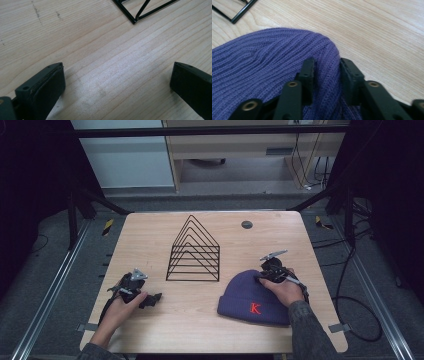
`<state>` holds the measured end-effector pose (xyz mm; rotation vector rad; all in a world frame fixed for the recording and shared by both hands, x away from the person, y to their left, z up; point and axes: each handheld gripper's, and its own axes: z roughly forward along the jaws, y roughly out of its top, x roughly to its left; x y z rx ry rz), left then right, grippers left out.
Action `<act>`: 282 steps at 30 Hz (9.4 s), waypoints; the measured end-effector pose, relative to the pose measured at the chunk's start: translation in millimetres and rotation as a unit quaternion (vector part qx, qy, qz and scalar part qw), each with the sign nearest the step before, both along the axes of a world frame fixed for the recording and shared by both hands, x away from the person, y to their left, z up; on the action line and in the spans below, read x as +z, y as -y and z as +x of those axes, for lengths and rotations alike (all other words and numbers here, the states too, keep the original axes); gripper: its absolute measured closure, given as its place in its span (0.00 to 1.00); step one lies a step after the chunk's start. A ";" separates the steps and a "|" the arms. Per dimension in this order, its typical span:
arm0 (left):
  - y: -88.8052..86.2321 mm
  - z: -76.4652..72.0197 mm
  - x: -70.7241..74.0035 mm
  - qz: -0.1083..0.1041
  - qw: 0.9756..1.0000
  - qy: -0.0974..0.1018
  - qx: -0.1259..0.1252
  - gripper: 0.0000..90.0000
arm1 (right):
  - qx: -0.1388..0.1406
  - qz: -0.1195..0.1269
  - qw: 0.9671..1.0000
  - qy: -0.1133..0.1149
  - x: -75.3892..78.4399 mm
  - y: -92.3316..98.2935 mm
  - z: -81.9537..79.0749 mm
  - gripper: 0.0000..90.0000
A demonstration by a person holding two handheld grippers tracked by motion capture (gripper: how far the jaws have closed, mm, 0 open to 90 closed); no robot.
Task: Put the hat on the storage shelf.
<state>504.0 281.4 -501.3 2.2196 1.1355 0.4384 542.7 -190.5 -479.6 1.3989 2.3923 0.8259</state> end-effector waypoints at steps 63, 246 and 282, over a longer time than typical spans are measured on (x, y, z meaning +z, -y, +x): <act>-4.6 -3.0 7.5 -0.021 1.000 0.009 0.003 0.04 | 0.066 0.071 0.967 0.235 177.5 -13.6 -43.2 0.90; 37.5 42.5 141.9 -0.118 0.985 0.096 -0.086 0.75 | 0.152 0.084 0.958 0.230 210.8 -151.7 16.6 0.87; 32.7 42.0 102.3 -0.105 0.989 0.069 -0.082 0.74 | 0.180 0.055 0.966 0.179 179.5 -160.5 11.4 0.86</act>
